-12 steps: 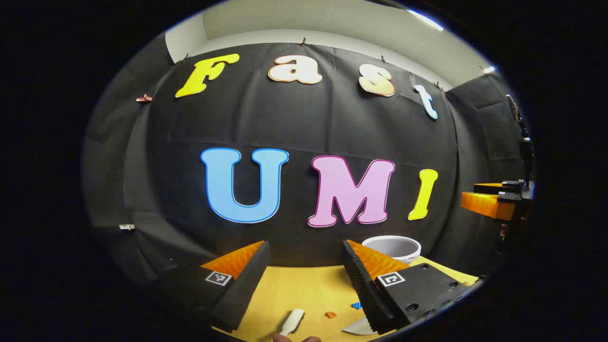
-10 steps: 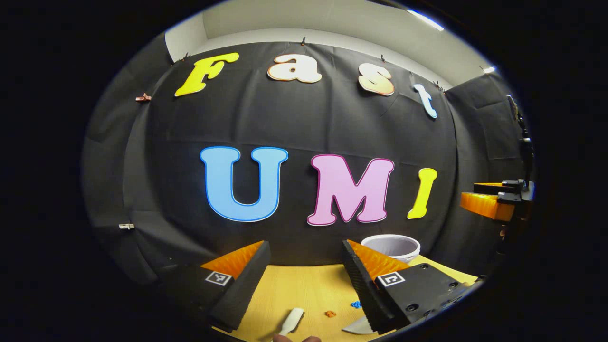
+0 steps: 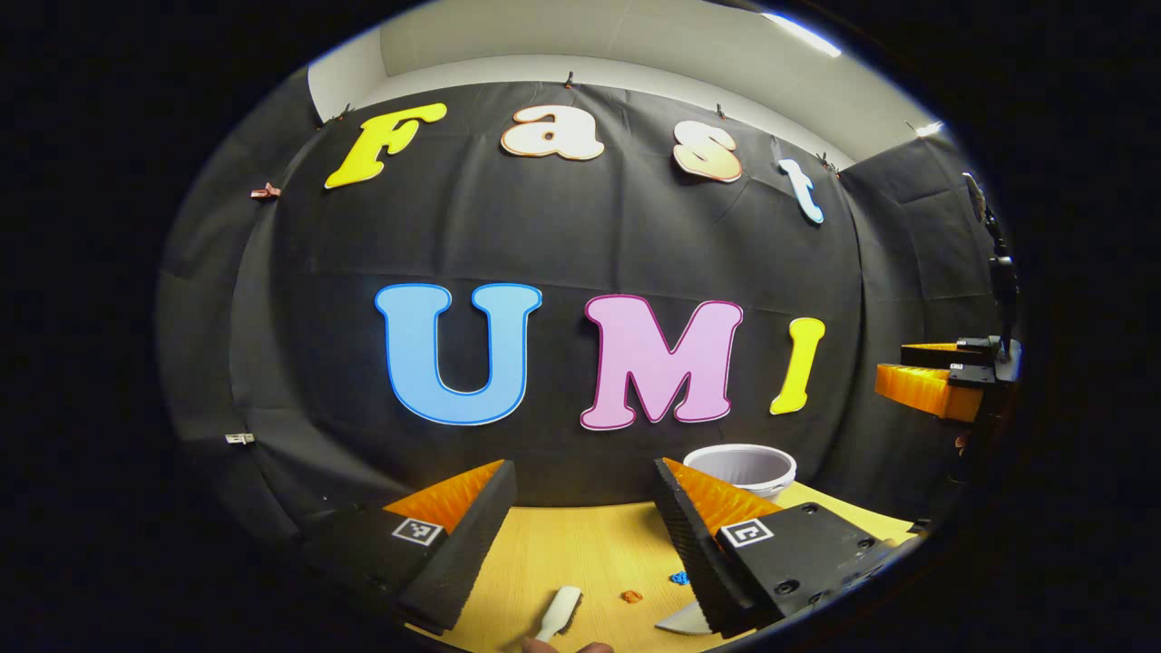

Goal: Pick up the small broom and dustpan from the desktop, sweep the trash into the dustpan with the broom, and then empty the trash into the garbage bin.

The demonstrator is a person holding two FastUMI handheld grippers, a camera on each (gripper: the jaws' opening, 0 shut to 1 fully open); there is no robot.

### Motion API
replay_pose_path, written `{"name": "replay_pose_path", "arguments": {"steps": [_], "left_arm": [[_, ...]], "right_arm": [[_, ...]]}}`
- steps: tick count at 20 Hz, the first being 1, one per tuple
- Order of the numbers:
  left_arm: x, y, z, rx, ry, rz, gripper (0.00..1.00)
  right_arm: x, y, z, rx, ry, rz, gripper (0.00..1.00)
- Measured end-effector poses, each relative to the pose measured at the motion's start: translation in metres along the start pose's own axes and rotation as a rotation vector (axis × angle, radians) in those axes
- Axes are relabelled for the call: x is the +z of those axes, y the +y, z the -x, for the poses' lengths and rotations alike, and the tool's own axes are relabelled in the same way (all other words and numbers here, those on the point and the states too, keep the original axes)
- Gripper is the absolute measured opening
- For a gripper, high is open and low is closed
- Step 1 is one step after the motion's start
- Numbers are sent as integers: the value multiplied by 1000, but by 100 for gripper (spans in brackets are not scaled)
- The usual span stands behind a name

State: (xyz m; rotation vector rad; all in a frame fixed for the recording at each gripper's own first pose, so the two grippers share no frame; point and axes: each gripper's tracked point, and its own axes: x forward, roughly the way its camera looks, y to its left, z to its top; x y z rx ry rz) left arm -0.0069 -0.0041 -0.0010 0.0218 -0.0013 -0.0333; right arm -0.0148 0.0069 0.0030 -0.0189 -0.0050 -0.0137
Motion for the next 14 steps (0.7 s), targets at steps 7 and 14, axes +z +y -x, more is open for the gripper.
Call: {"name": "replay_pose_path", "arguments": {"steps": [7, 14], "left_arm": [[-5, 2, 6, -7, 12, -17, 95], [-30, 8, 12, -3, 65, -47, 95]], "right_arm": [[-37, 17, 14, 55, 125, 3, 96], [-192, 36, 88, 177, 595, -68, 98]]}}
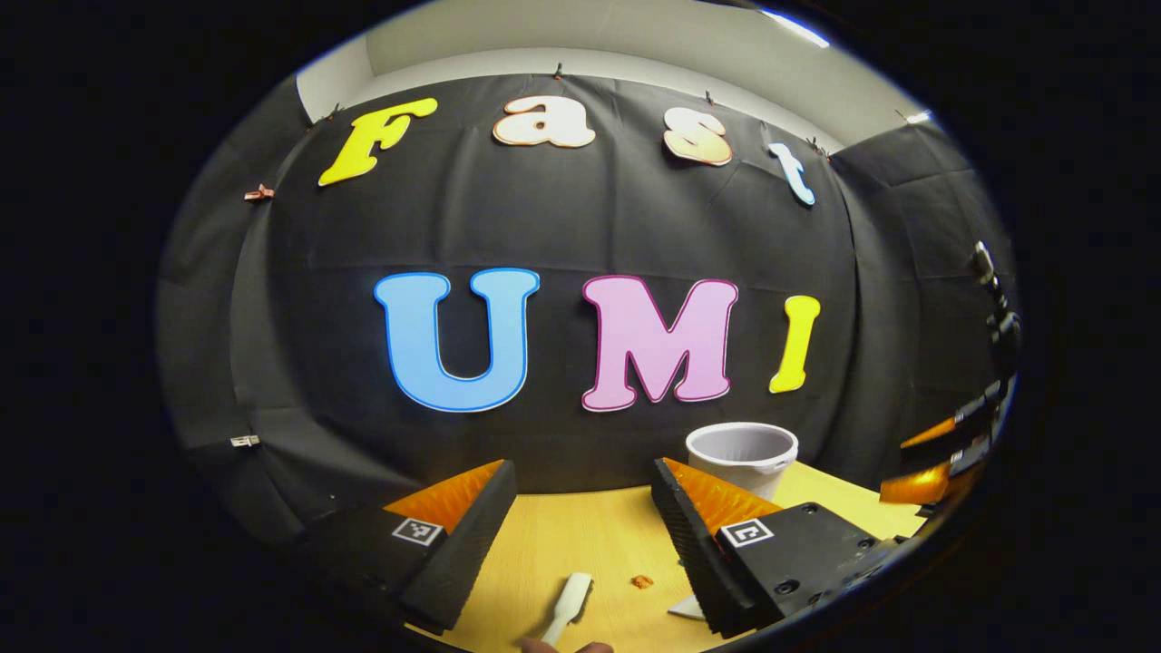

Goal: Pick up the small broom and dustpan from the desktop, sweep the trash into the dustpan with the broom, and then empty the trash into the garbage bin.

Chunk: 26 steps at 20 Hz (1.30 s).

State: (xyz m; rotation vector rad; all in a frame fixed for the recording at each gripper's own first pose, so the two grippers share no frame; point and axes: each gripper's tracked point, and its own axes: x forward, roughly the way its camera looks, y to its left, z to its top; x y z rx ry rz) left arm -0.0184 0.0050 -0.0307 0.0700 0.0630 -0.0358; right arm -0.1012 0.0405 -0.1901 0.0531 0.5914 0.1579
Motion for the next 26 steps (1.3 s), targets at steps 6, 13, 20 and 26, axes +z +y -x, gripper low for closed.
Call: {"name": "replay_pose_path", "arguments": {"steps": [6, 13, 20, 26], "left_arm": [[-15, 8, 5, 11, 30, 12, 96], [-16, 20, 6, 30, 27, -5, 95], [-26, 34, 18, 57, 52, -14, 96], [-38, 41, 29, 84, 83, 9, 96]], "right_arm": [[-118, -5, -29, 31, 288, 40, 98], [-205, -4, -74, 71, 531, 85, 96], [-259, 2, -112, 87, 678, 142, 96], [-263, 6, -131, 104, 726, 41, 85]]}}
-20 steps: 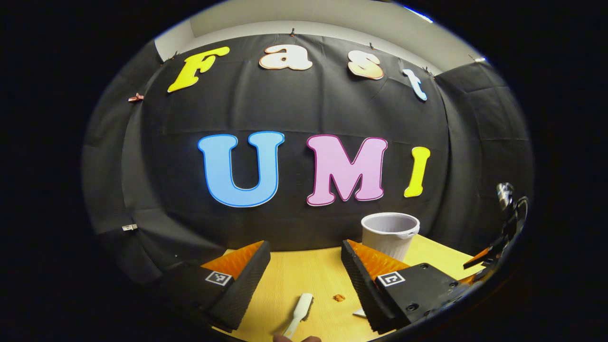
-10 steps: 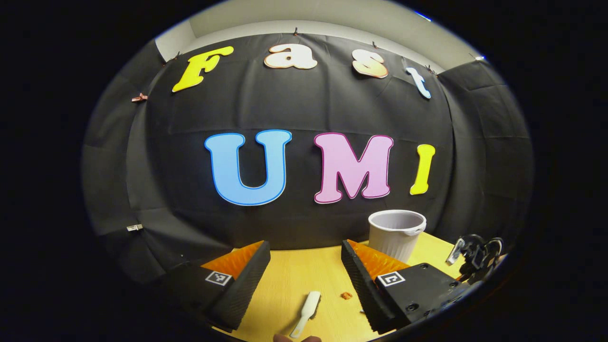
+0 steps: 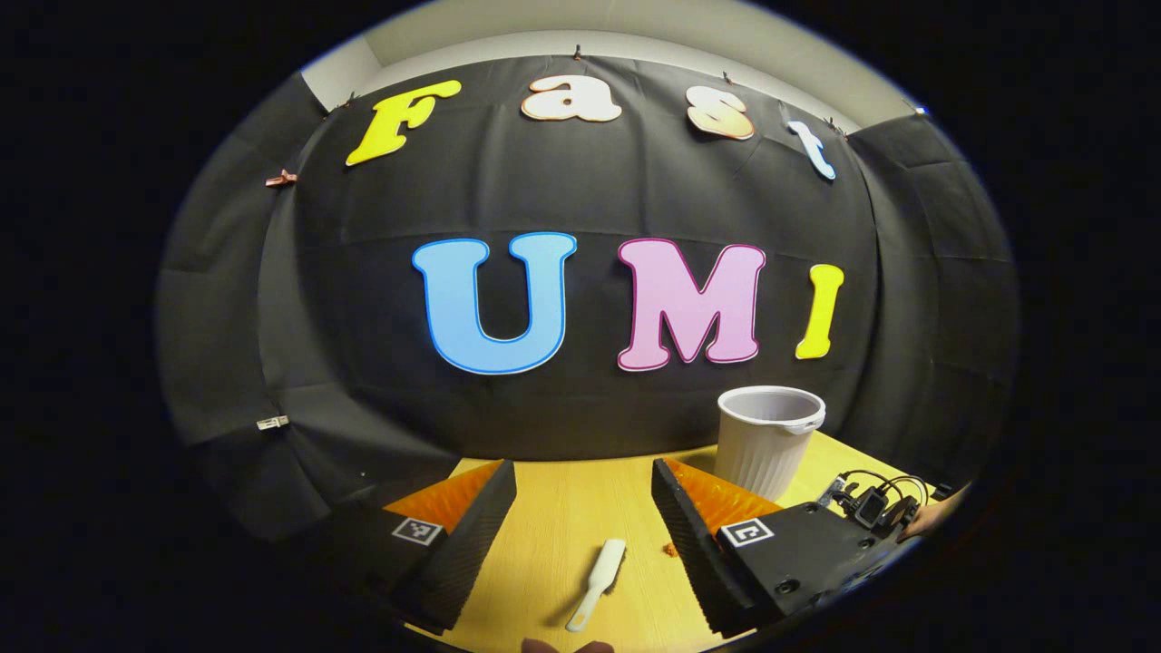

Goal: Pick up the small broom and dustpan from the desktop, sweep the trash into the dustpan with the broom, and then empty the trash into the garbage bin.

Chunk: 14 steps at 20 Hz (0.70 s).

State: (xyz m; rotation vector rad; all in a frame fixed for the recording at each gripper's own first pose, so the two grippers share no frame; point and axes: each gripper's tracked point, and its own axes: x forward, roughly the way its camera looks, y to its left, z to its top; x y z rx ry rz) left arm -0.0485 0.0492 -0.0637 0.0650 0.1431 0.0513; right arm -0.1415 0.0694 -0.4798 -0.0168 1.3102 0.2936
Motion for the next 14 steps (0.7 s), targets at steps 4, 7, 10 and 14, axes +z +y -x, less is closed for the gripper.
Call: {"name": "replay_pose_path", "arguments": {"steps": [4, 7, 10, 14], "left_arm": [[-7, 0, 3, 11, 17, 13, 95], [-7, -2, 1, 28, 23, 22, 96], [-15, -3, -7, 42, 43, 27, 96], [-23, 1, -25, 65, 74, 36, 95]], "right_arm": [[1, -8, -3, -8, 29, -17, 45], [4, -5, -4, -11, -6, 35, 46], [2, -2, -2, 2, 1, 49, 39], [12, -3, 16, 8, -51, 72, 39]]}}
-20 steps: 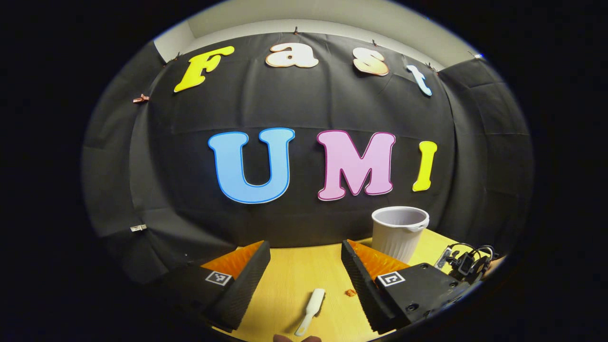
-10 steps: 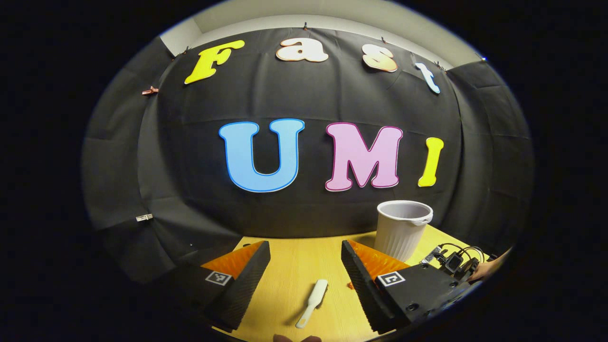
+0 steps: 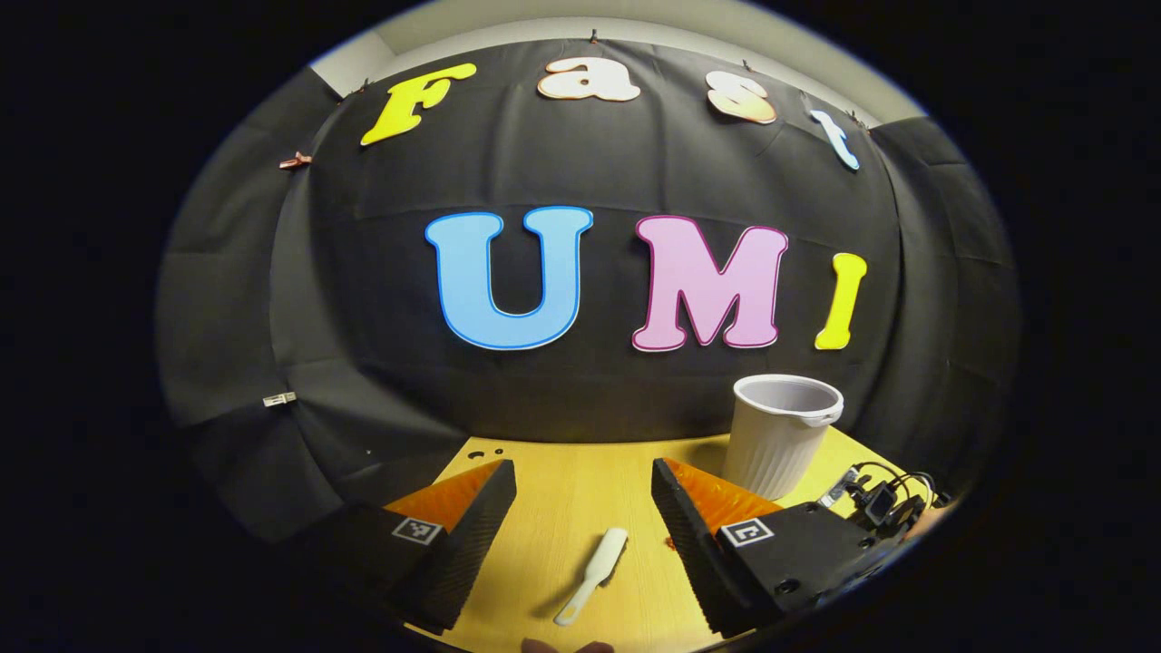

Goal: Pick up the small broom and dustpan from the desktop, sweep the trash into the dustpan with the broom, and then empty the trash into the garbage bin.

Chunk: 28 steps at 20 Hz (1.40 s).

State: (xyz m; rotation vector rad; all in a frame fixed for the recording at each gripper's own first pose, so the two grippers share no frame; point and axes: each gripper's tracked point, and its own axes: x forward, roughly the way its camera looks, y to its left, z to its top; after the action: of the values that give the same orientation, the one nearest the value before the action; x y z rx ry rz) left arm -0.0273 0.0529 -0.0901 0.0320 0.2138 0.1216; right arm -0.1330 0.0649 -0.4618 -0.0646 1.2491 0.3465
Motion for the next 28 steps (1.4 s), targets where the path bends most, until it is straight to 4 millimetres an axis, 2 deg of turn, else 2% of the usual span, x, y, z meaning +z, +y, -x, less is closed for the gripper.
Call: {"name": "replay_pose_path", "arguments": {"steps": [1, 3, 4, 6, 9, 12, 18, 19, 26, 28], "left_arm": [[-5, 0, -6, -2, 14, 1, 96], [-18, 3, -19, -5, 51, 2, 96], [-24, 3, -24, -10, 68, 2, 95], [-44, 3, -36, -35, 118, -8, 96], [-96, -8, -46, -129, 284, -55, 96], [-153, -13, -58, -185, 465, -124, 95], [-237, -9, -69, -236, 737, -189, 95], [-247, -7, -71, -243, 770, -205, 95], [-305, -2, -90, -245, 934, -211, 93], [-315, 1, -98, -234, 949, -228, 86]], "right_arm": [[3, -1, 9, 1, -20, 25, 37], [5, -3, 25, 8, -45, 53, 39], [6, -4, 33, 15, -52, 54, 36], [4, -8, 46, 19, -53, 53, 37], [-1, -18, 61, 14, -51, 27, 39], [-5, -28, 67, -2, -60, 11, 36], [-18, -38, 75, -17, -57, -8, 39], [-20, -39, 75, -20, -54, -12, 37], [-36, -44, 79, -38, -36, -36, 36], [-38, -45, 80, -40, -31, -42, 37]]}}
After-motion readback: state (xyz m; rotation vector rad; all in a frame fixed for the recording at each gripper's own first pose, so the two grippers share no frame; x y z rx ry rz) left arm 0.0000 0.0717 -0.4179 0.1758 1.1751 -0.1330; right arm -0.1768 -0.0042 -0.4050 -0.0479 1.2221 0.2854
